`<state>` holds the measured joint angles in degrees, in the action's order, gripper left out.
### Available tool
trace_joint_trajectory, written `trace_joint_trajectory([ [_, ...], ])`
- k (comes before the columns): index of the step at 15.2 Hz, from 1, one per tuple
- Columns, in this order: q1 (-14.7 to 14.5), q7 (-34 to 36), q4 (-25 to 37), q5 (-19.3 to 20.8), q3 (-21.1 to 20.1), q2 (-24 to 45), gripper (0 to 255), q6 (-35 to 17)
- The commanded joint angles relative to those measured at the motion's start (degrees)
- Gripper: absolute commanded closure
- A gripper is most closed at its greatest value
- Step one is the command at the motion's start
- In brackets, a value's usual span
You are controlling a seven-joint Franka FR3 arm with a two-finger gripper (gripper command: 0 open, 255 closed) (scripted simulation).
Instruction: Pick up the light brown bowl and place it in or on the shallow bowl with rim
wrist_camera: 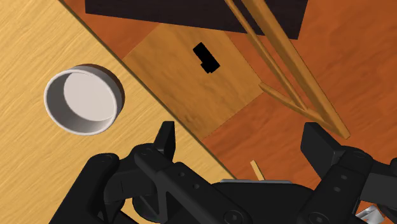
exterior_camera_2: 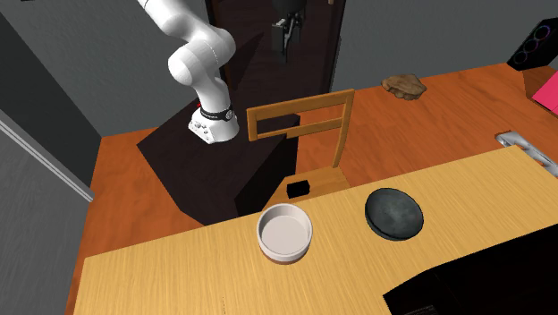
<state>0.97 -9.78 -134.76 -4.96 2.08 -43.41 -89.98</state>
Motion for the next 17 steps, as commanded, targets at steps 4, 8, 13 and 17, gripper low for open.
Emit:
trace_joint_trajectory([
  [4,0.63,-1.88,-3.87,1.26,1.16,1.71,0,-5.38],
  [8,1.54,-4.32,-8.08,2.83,2.8,5.2,0,-12.88],
  [13,2.65,-7.27,-11.67,4.53,5.0,11.58,0,-22.69],
  [17,3.37,-9.65,-13.1,5.5,6.88,18.24,0,-30.7],
])
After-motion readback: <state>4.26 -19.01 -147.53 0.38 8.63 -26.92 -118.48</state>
